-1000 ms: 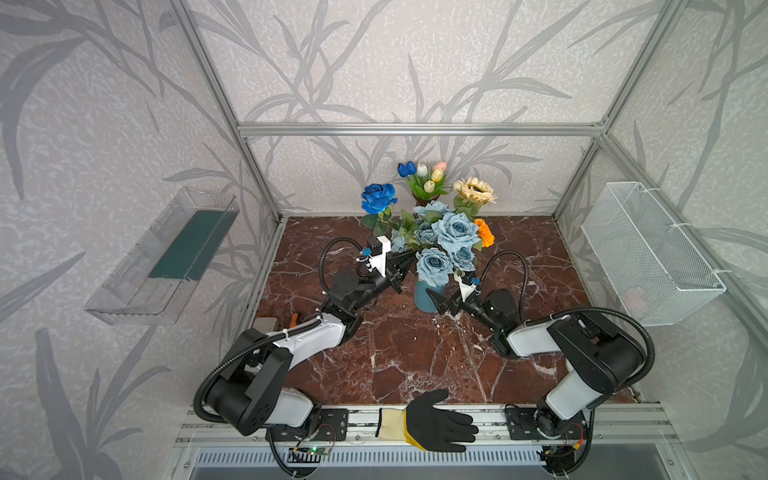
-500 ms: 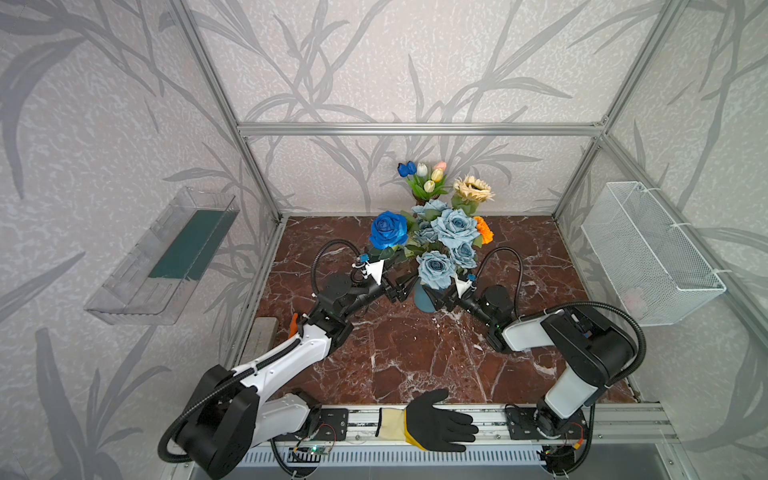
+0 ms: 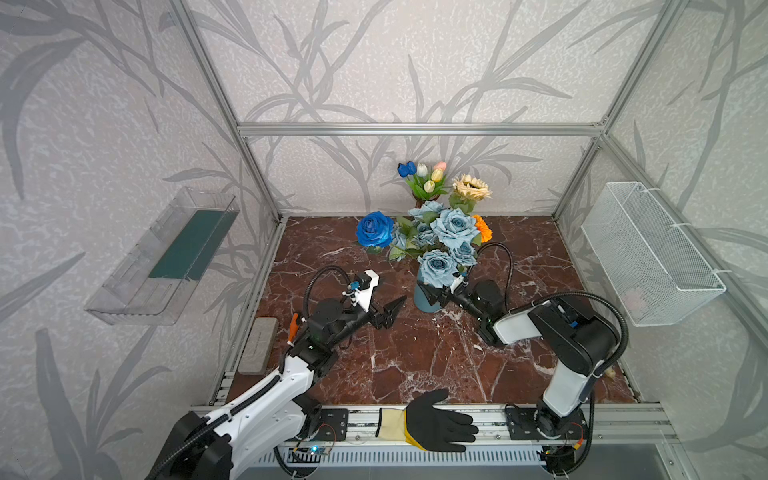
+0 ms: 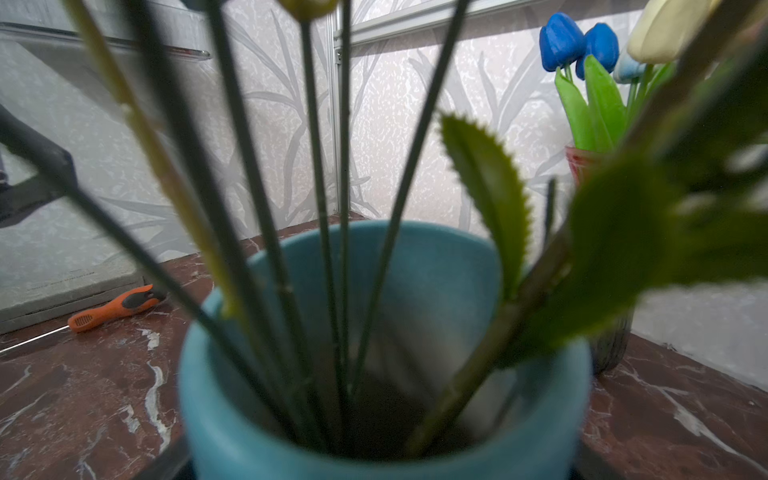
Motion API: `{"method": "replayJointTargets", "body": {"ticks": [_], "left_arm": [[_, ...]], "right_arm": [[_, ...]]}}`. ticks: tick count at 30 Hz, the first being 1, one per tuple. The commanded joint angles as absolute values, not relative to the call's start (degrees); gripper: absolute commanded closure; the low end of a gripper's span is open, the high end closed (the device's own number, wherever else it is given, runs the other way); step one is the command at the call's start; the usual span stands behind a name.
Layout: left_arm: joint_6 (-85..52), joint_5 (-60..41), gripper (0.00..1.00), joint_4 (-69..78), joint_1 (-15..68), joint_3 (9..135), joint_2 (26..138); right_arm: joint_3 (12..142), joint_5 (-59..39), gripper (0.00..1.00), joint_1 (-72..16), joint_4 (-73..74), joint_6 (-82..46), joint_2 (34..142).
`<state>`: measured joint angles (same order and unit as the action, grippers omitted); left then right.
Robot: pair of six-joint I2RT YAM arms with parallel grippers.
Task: Arrange the flowers into the vase
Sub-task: 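Open the left gripper and withdraw it while the right gripper holds the vase, then slide the teal vase with the right gripper farther from the robot beside the pink vase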
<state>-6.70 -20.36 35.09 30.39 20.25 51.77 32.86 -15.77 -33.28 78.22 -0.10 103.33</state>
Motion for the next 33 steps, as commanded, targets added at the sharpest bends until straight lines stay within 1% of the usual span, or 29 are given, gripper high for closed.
{"method": "replayJointTargets", "body": {"ticks": [1,2,5,8,10,12,14,15,17,18,23,33], "left_arm": [[-4.6,-16.9,0.14,34.6,30.6,19.0,50.8],[-4.4,-16.1,0.14,35.3,30.6,18.5,50.9],[-5.3,-12.3,0.14,37.5,30.6,17.3,51.4],[-5.1,-11.3,0.14,38.4,30.6,17.1,51.6],[-4.9,-11.1,0.14,38.7,30.6,17.1,51.5],[-4.2,-10.8,0.14,38.7,30.6,17.1,51.2],[-3.4,-10.4,0.14,38.1,30.6,17.1,50.8],[-3.0,-9.9,0.12,37.7,30.6,17.1,50.6],[-2.8,-9.0,0.1,37.2,30.5,17.0,50.2],[-2.7,-8.9,0.09,37.1,30.5,17.0,50.0],[-2.5,-8.9,0.1,36.9,30.5,16.6,49.9],[-1.7,-7.7,0.1,38.3,30.4,15.9,50.6]], "right_arm": [[34.4,-15.3,0.13,-33.6,80.6,1.2,103.9],[34.4,-15.3,0.14,-33.6,80.6,1.5,103.9],[34.7,-15.1,0.29,-33.6,80.6,3.0,104.0],[35.3,-15.7,0.37,-32.6,80.6,3.6,103.8],[36.0,-17.2,0.44,-30.7,80.6,1.8,104.0],[37.1,-20.4,0.57,-28.2,80.6,-0.2,104.2],[38.1,-22.0,0.64,-26.3,80.6,-0.9,104.7],[38.8,-22.7,0.66,-25.3,80.6,-0.8,105.0],[40.0,-23.6,0.75,-23.3,80.6,-1.4,105.8],[40.7,-24.2,0.76,-22.0,80.6,-1.8,106.1],[45.0,-25.0,0.78,-17.0,79.9,-1.2,107.8],[56.8,-25.9,0.79,-7.6,78.3,-0.9,114.8]]}}
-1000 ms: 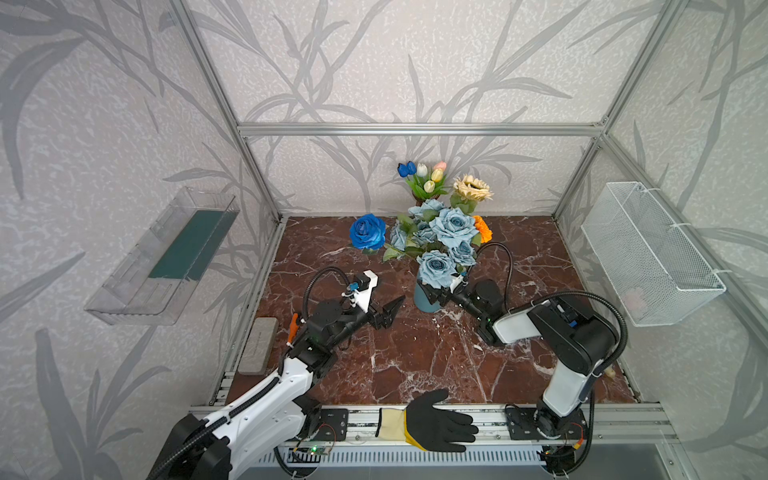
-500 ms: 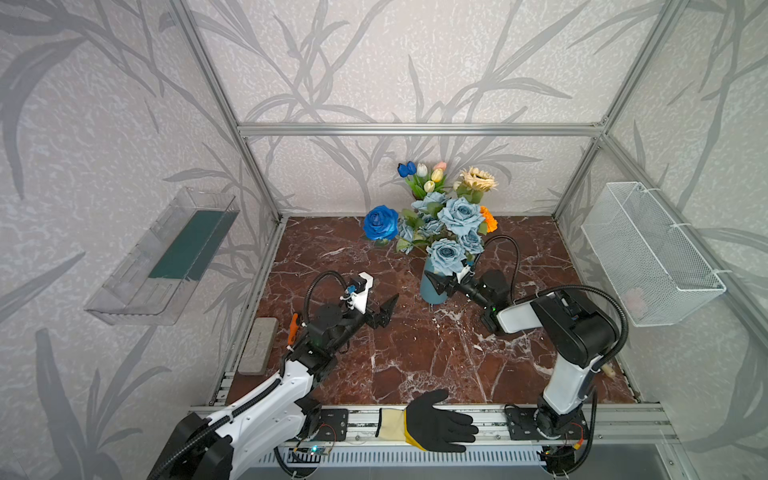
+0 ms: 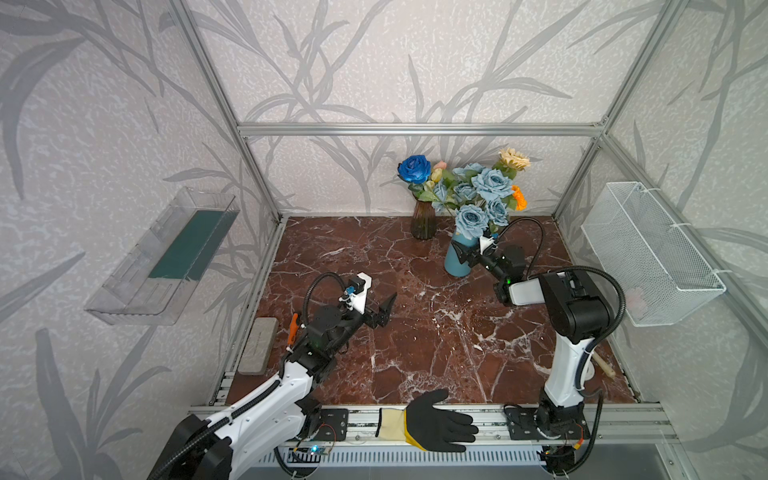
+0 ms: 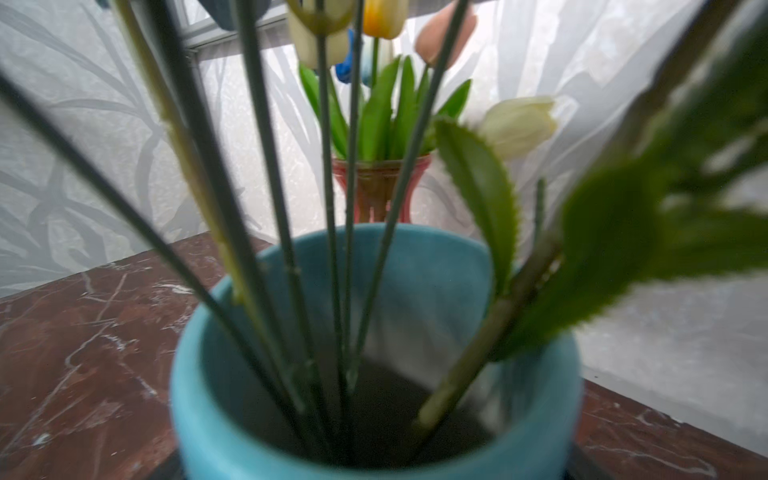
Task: Arrange the flowers into the vase
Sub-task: 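Slide the teal vase with the right gripper farther from the robot beside the pink vase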
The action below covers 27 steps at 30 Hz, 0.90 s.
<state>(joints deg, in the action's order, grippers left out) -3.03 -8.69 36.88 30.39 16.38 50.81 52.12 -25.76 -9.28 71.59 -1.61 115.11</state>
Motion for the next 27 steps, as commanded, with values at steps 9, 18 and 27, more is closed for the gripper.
{"method": "replayJointTargets", "body": {"ticks": [9,18,27], "left_arm": [[-1.2,-7.5,0.1,38.9,30.4,16.0,51.8],[-1.2,-7.3,0.1,38.7,30.4,16.1,52.1],[-0.8,-7.5,0.1,40.0,30.4,17.3,54.8]], "right_arm": [[69.3,-22.1,0.78,-3.7,75.9,-0.5,123.9],[77.9,-19.9,0.76,-1.6,72.8,-0.4,129.6],[83.4,-19.4,0.72,-0.4,72.1,-2.0,134.5]]}}
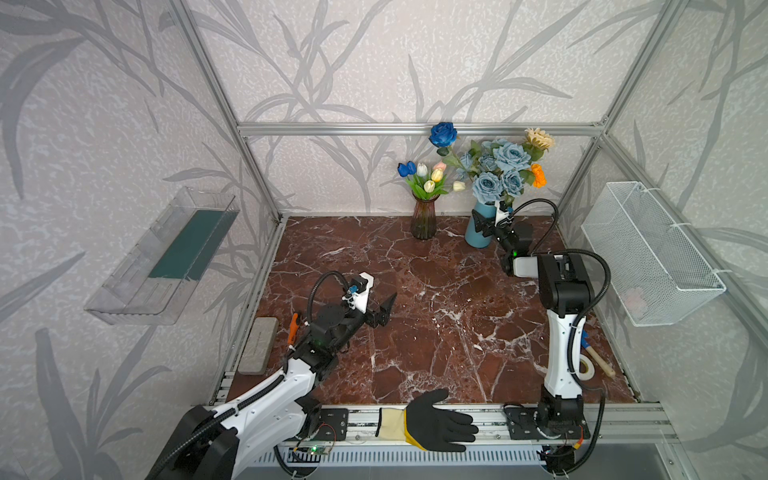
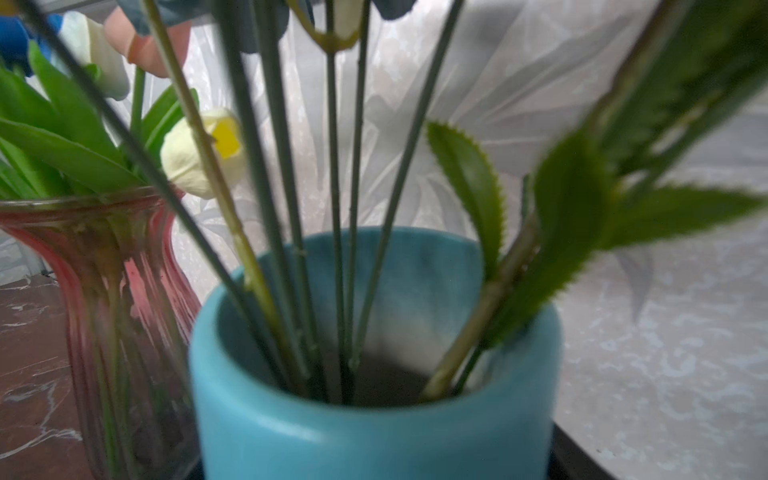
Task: Arrange the flowers into the vase
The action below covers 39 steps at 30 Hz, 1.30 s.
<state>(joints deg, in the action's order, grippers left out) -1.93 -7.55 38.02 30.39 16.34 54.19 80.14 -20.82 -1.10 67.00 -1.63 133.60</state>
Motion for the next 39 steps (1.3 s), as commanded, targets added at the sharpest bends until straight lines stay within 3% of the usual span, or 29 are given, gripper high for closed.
{"method": "replayJointTargets", "body": {"ticks": [1,6,9,14,15,16,27,32,34,35,37,39], "left_arm": [[-0.8,-7.5,0.1,40.0,30.4,17.5,54.9],[-0.5,-6.7,0.1,40.3,30.5,17.9,55.0],[-0.7,-6.5,0.11,40.7,30.4,17.8,54.8],[-0.8,-6.1,0.11,41.3,30.5,17.7,54.6],[-0.8,-6.1,0.11,41.3,30.4,17.7,54.6],[-0.8,-6.0,0.11,41.5,30.4,17.7,54.6],[2.7,4.1,0.1,46.4,28.0,16.5,55.0],[1.6,6.6,0.1,48.6,21.0,15.2,53.5],[0.1,12.2,0.1,48.8,18.2,15.0,53.9],[0.1,16.3,0.1,48.9,17.3,14.9,54.3],[1.1,22.8,0.0,49.8,16.2,14.2,55.8],[3.8,26.8,0.0,53.1,15.7,12.6,57.7]], "right_arm": [[84.1,-19.5,0.71,-0.4,71.9,-2.2,135.1],[88.1,-21.0,0.68,-0.3,69.6,-2.3,137.4],[89.4,-20.8,0.59,-0.3,69.4,-2.3,138.3],[89.9,-21.6,0.19,-0.2,68.2,-1.3,138.1],[89.3,-21.2,0.05,-0.2,68.8,-1.2,137.8],[88.7,-20.8,0.01,-0.1,69.4,-1.1,137.5],[72.5,-20.4,0.01,0.3,77.0,-1.3,128.6],[61.0,-16.5,0.01,-0.1,80.5,0.2,121.4],[55.6,-15.0,0.01,-0.9,80.6,2.6,116.7],[52.7,-12.4,0.01,-2.0,80.6,4.9,113.6],[46.6,-5.5,0.01,-5.0,80.6,9.5,107.9],[40.0,3.0,0.01,-9.6,80.6,12.4,101.2]]}}
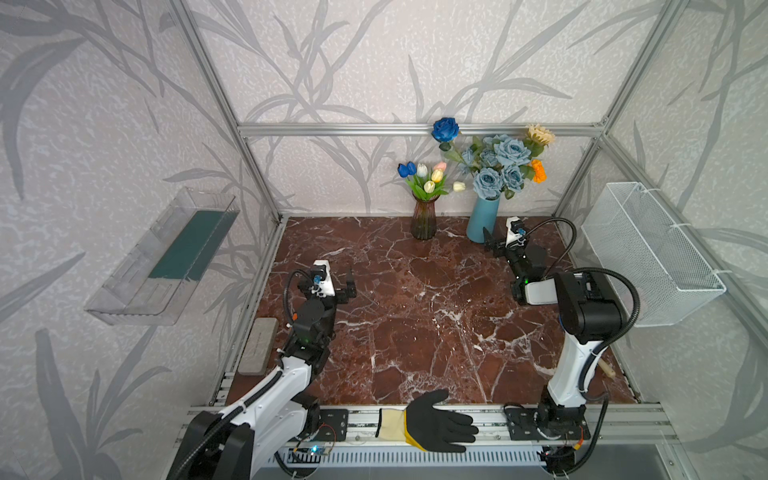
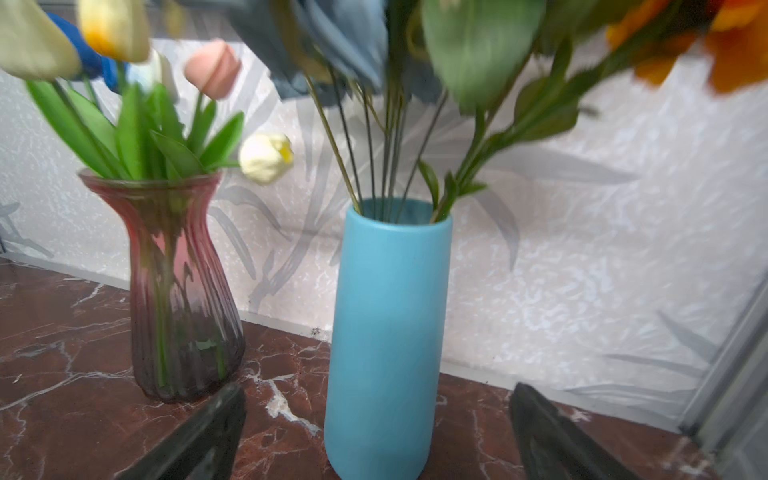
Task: Arrange the flowers into the vase
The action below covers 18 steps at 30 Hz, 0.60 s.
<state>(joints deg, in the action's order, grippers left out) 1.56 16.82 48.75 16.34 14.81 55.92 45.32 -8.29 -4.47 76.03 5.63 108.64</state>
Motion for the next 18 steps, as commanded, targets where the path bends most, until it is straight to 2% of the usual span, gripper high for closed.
{"method": "replayJointTargets", "body": {"ticks": [1,4,6,12,15,18], "left_arm": [[5.1,27.6,0.0,54.4,15.7,11.9,58.6],[6.1,33.3,0.0,54.1,15.4,12.3,62.0],[6.1,37.1,0.0,51.8,15.1,13.4,65.1],[7.1,37.1,0.0,61.6,13.2,11.6,74.0],[2.2,32.7,0.0,63.8,9.8,11.4,77.6],[0.1,27.4,0.0,66.5,7.0,11.6,80.9]], "right_arm": [[37.1,6.7,0.01,-11.8,80.6,14.9,98.4],[28.9,19.8,0.01,-19.9,77.5,18.3,88.0],[26.4,26.2,0.01,-23.7,69.4,18.0,81.5],[22.4,30.6,0.01,-25.9,39.6,13.6,64.4],[23.1,34.9,0.01,-25.5,27.7,13.9,62.1],[18.4,35.0,0.01,-22.2,35.7,14.7,65.2]]}}
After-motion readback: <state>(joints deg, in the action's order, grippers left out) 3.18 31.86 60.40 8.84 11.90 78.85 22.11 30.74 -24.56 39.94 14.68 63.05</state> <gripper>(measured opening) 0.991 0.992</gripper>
